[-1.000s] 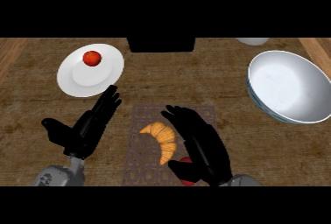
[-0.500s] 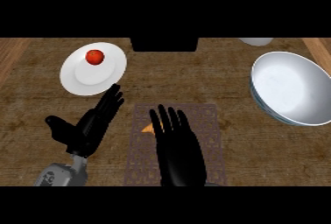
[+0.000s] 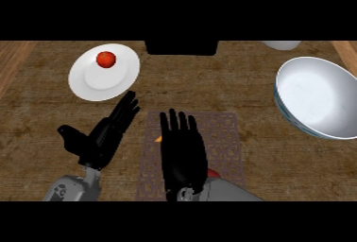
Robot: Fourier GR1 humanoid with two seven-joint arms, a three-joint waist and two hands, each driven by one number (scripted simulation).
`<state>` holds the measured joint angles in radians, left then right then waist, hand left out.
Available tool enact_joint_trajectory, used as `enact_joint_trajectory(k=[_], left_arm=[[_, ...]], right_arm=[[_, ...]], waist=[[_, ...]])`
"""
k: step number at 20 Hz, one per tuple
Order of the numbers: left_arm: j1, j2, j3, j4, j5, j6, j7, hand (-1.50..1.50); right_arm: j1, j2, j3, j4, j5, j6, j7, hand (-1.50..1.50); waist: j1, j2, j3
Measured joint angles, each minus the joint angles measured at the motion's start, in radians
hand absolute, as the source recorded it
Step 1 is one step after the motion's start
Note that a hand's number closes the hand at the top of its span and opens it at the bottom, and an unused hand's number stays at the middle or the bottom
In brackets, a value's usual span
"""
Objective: Pick the croissant from the placemat and place it in the bowl
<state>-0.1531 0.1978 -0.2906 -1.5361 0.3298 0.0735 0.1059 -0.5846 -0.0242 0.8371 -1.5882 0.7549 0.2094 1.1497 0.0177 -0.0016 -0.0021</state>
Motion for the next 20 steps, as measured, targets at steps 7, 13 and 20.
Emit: enact_joint_trajectory(k=[7, 13, 20], left_arm=[[-0.002, 0.004, 0.020, 0.002, 0.002, -0.012, -0.002, 0.00], [-0.015, 0.000, 0.029, -0.012, 0.000, -0.010, 0.021, 0.00], [0.003, -0.004, 0.032, -0.010, -0.008, -0.027, 0.015, 0.00]], right_arm=[[-0.037, -0.001, -0.001, 0.084, -0.085, 0.006, 0.044, -1.50], [-0.057, 0.000, 0.003, 0.152, -0.141, 0.014, 0.048, -1.50], [-0.102, 0.001, 0.047, 0.240, -0.173, -0.013, 0.044, -1.50]], waist=[[-0.002, 0.000, 0.000], [-0.004, 0.000, 0.001], [-0.002, 0.001, 0.001]])
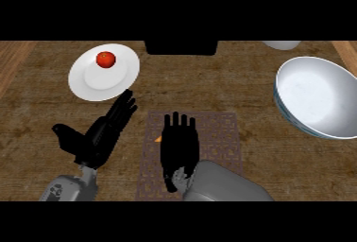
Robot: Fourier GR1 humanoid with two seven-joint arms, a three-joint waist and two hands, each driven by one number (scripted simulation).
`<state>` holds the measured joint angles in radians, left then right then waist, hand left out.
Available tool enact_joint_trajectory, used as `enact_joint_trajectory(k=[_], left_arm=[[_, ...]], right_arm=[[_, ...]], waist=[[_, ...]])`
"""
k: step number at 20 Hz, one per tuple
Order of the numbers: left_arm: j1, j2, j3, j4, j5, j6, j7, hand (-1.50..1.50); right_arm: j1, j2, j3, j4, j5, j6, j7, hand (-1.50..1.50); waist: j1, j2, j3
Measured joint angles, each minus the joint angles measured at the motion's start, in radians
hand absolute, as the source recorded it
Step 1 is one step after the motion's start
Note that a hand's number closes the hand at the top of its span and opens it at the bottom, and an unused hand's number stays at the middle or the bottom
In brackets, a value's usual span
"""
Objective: Pick the croissant from the placemat and place it in the bowl
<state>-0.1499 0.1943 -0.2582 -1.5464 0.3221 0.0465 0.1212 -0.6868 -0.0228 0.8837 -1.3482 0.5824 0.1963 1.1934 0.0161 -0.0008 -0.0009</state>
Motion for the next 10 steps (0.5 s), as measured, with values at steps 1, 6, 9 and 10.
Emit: enact_joint_trajectory(k=[1, 6, 9, 10], left_arm=[[0.001, 0.001, 0.007, 0.001, 0.002, -0.002, -0.001, 0.00], [0.007, -0.005, 0.014, 0.003, -0.003, -0.012, -0.006, 0.00], [-0.006, -0.014, 0.017, 0.014, -0.008, -0.013, -0.003, 0.00], [-0.003, -0.012, 0.022, 0.015, -0.009, -0.016, -0.004, 0.00]], right_arm=[[0.001, 0.000, 0.003, -0.001, -0.001, -0.002, 0.000, -1.50], [-0.011, 0.001, 0.036, 0.058, -0.002, -0.032, -0.013, -1.50], [-0.021, 0.002, 0.026, 0.087, 0.002, -0.042, -0.026, -1.50], [-0.011, 0.002, 0.029, 0.090, 0.010, -0.046, -0.030, -1.50]], waist=[[-0.002, 0.000, 0.000], [-0.001, 0.000, 0.000], [-0.004, 0.001, 0.000], [-0.005, 0.000, 0.000]])
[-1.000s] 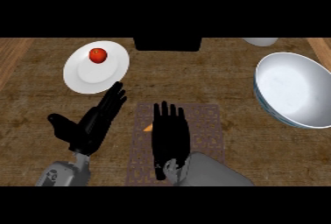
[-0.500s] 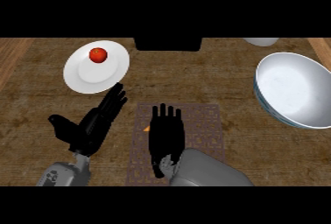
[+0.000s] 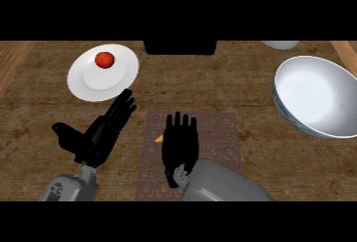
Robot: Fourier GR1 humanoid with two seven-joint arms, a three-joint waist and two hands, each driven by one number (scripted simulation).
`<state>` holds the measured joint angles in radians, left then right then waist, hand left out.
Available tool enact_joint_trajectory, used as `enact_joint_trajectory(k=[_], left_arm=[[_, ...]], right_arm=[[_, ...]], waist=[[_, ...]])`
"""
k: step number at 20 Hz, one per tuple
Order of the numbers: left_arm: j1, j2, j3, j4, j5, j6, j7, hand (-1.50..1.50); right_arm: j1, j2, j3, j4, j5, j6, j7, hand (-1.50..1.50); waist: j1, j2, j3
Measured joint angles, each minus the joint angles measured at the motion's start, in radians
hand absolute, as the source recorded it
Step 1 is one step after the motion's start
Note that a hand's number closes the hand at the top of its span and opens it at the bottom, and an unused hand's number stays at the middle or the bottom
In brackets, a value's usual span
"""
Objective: Pick the croissant from the placemat and place it in the bowl
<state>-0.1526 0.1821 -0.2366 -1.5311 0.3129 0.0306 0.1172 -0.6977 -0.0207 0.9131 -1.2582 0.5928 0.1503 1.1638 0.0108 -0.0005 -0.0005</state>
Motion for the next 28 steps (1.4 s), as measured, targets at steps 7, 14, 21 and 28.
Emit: enact_joint_trajectory(k=[7, 14, 21, 28], left_arm=[[0.008, -0.003, 0.014, -0.009, -0.005, -0.015, 0.003, 0.00], [0.016, -0.017, 0.015, -0.017, -0.023, -0.021, 0.009, 0.00], [0.019, -0.029, 0.034, -0.017, -0.038, -0.040, 0.014, 0.00], [0.022, -0.041, 0.052, -0.014, -0.050, -0.061, 0.013, 0.00]], right_arm=[[0.026, 0.002, 0.017, 0.037, 0.026, -0.043, -0.012, -1.50], [0.031, 0.006, 0.014, 0.108, 0.039, -0.089, -0.041, -1.50], [-0.016, 0.006, 0.039, 0.155, 0.032, -0.137, -0.088, 1.50], [-0.052, 0.003, 0.092, 0.193, 0.009, -0.185, -0.110, 1.50]], waist=[[0.000, 0.000, 0.000], [0.001, 0.001, 0.000], [0.003, -0.003, 0.000], [0.005, -0.008, 0.000]])
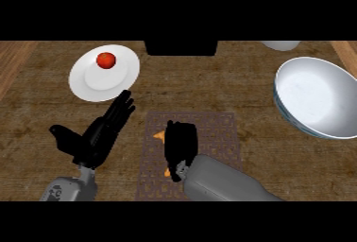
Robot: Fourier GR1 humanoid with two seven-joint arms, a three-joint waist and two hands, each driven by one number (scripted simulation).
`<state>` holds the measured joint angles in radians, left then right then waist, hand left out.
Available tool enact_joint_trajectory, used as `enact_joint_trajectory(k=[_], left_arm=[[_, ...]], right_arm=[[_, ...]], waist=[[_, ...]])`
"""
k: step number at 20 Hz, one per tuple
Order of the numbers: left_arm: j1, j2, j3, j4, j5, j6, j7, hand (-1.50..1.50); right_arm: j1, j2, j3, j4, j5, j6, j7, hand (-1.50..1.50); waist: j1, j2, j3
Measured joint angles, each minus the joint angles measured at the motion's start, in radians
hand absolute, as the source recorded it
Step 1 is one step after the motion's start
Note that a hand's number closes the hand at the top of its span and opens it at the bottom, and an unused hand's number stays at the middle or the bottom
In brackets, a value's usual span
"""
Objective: Pick the croissant from the placemat and place it in the bowl
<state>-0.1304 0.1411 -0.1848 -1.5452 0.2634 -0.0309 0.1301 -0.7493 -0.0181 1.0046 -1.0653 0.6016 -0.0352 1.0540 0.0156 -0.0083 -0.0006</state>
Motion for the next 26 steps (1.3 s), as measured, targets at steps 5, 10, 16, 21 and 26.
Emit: enact_joint_trajectory(k=[5, 10, 16, 21, 26], left_arm=[[-0.002, -0.020, 0.000, 0.001, -0.015, 0.004, 0.009, 0.00], [-0.001, -0.028, 0.011, -0.009, -0.018, 0.010, 0.023, 0.00], [0.039, -0.027, 0.014, -0.029, -0.025, 0.011, 0.011, 0.00], [0.027, -0.018, 0.033, -0.034, -0.024, 0.013, 0.029, 0.00], [0.046, -0.015, 0.038, -0.051, -0.020, 0.009, 0.032, 0.00]], right_arm=[[-0.025, 0.001, 0.032, 0.009, 0.005, -0.014, 0.001, 1.50], [0.039, -0.065, 0.001, -0.078, 0.046, -0.006, 0.003, 1.50], [0.187, -0.287, -0.068, -0.314, 0.065, 0.003, 0.004, 1.50], [0.240, -0.389, -0.138, -0.574, 0.118, 0.029, 0.047, 1.50], [0.251, -0.464, -0.217, -0.823, 0.186, 0.080, 0.092, 1.50]], waist=[[0.000, 0.000, 0.000], [-0.016, 0.000, 0.001], [-0.034, -0.001, 0.001], [-0.042, -0.002, 0.000], [-0.045, -0.005, -0.001]])
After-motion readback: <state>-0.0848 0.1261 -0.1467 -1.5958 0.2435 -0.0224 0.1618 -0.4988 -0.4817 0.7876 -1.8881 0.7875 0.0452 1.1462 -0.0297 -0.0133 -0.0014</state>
